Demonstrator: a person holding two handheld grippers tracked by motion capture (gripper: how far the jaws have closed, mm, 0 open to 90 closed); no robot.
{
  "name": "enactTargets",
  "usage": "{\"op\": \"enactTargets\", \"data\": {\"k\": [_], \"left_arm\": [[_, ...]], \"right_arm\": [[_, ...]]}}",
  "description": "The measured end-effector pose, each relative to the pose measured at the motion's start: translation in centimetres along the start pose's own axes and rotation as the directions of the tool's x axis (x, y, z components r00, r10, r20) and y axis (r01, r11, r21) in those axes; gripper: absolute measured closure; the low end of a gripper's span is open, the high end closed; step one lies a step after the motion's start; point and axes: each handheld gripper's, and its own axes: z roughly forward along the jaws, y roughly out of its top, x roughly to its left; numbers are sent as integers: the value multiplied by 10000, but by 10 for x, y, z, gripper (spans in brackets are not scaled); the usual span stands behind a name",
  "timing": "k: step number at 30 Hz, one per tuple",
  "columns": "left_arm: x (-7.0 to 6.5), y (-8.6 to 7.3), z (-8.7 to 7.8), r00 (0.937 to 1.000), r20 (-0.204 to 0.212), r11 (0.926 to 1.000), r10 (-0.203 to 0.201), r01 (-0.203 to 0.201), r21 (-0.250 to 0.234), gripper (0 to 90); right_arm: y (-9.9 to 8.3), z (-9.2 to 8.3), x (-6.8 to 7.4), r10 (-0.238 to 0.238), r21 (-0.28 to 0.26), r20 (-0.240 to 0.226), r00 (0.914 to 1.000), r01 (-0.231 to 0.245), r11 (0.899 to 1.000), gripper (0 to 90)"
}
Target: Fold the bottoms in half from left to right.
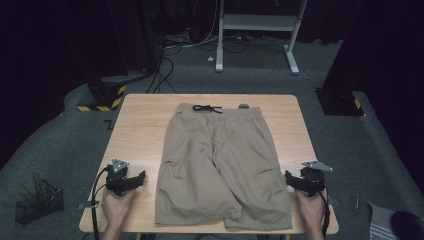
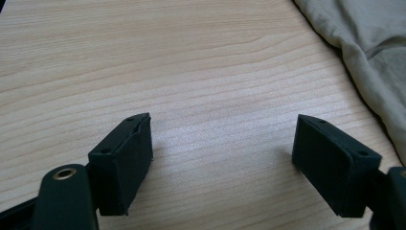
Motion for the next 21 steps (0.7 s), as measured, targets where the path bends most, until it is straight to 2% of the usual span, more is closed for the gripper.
{"op": "enactTargets", "data": {"k": [21], "left_arm": [[0, 0, 0, 10000, -28, 10000, -7, 7, -2, 220]], "right_arm": [[0, 0, 0, 101, -57, 75, 9999, -101, 9999, 251]]}}
